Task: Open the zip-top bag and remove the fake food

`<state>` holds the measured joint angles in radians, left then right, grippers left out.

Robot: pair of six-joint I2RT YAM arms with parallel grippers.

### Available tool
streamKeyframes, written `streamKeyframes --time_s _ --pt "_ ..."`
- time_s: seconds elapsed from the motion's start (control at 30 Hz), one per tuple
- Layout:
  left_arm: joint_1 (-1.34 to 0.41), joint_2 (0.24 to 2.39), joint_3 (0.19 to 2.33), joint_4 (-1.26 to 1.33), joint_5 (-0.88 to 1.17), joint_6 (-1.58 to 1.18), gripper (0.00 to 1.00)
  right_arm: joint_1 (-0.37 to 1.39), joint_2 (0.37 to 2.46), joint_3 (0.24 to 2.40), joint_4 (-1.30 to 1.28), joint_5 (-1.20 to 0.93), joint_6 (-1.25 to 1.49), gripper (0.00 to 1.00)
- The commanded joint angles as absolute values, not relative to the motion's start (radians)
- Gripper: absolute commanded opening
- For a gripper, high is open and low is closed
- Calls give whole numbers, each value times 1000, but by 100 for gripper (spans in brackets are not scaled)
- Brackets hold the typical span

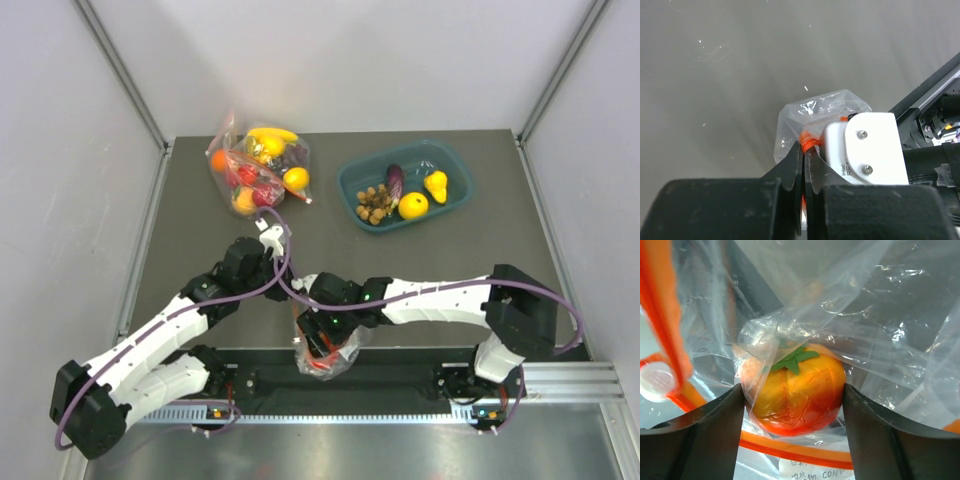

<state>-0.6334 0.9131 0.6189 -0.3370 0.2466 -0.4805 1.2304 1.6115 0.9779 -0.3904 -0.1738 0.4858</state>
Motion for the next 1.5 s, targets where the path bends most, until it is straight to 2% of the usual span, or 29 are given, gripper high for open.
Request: streamKeyframes --time_s 0.0,0.13,0.4,0.6,0.83,1.1,1.47 --pt "-626 893 626 -273 226 -479 0 1261 1621 940 -403 -143 456 47" --pt "-624 896 623 -297 199 -485 0 1261 1554 963 -503 -39 492 43" --pt "-624 923 601 -304 202 -486 0 1178 1362 976 -635 168 584 43" --pt "-626 934 588 -275 221 -485 0 1077 1359 1008 -649 301 604 43" --pt "-626 956 600 -267 238 -474 0 1071 1462 1117 -630 216 571 45" --pt "-626 934 595 -273 236 -476 0 1088 1457 1092 -693 60 543 54" --pt "-626 890 589 -285 222 -488 0 1190 1534 1063 -738 5 583 57"
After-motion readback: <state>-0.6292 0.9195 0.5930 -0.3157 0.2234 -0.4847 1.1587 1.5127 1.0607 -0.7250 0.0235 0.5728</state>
